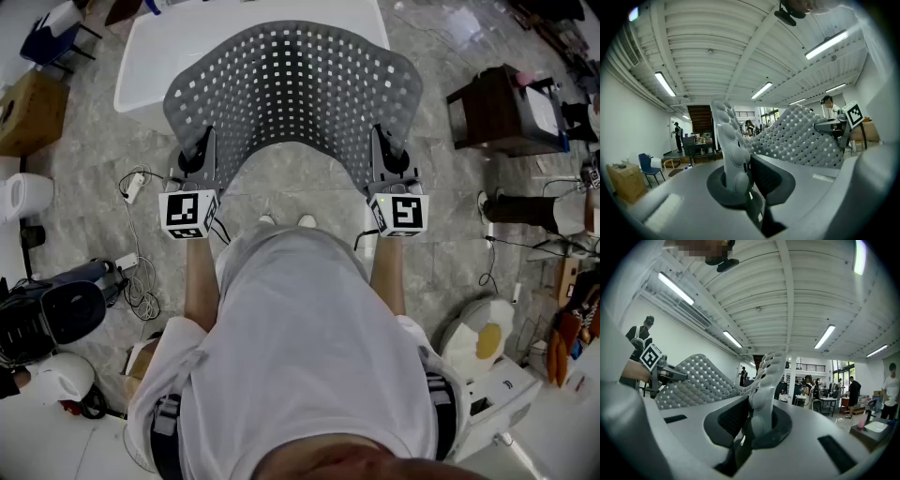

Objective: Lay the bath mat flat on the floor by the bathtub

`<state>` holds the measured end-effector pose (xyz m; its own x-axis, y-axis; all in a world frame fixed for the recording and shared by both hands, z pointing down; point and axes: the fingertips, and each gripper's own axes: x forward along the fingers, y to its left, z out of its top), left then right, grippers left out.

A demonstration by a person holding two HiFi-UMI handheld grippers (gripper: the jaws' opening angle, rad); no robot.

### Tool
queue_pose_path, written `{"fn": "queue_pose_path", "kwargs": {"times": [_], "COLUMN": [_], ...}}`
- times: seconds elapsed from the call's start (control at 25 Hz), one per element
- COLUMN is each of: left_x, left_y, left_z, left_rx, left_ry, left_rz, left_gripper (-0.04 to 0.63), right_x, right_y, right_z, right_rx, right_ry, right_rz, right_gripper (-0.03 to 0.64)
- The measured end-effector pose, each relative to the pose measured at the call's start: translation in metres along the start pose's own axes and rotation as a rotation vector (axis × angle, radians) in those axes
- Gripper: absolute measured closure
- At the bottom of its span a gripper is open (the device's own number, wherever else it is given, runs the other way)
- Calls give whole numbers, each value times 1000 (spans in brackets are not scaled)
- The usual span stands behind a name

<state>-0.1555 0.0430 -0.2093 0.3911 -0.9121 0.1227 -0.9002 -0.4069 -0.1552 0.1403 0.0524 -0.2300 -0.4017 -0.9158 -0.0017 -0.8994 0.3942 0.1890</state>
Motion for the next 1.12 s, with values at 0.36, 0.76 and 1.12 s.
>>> {"fn": "queue_pose_path", "kwargs": {"times": [0.36, 0.76, 1.12], "left_x": [2, 5, 8], "left_y": [-2, 0, 18], "left_z": [-1, -2, -15], "left_rx": [2, 30, 38], "left_ry": [-2, 17, 43], "left_rz": [-12, -34, -36], "left_gripper": [580, 578, 578], "right_x": [3, 8, 28], "right_y": [6, 4, 9], "right_z": [-1, -6, -13], "right_rx": [5, 15, 5], "right_ry": [4, 31, 57], "right_rz": [32, 38, 56], "right_gripper": [595, 595, 595]}}
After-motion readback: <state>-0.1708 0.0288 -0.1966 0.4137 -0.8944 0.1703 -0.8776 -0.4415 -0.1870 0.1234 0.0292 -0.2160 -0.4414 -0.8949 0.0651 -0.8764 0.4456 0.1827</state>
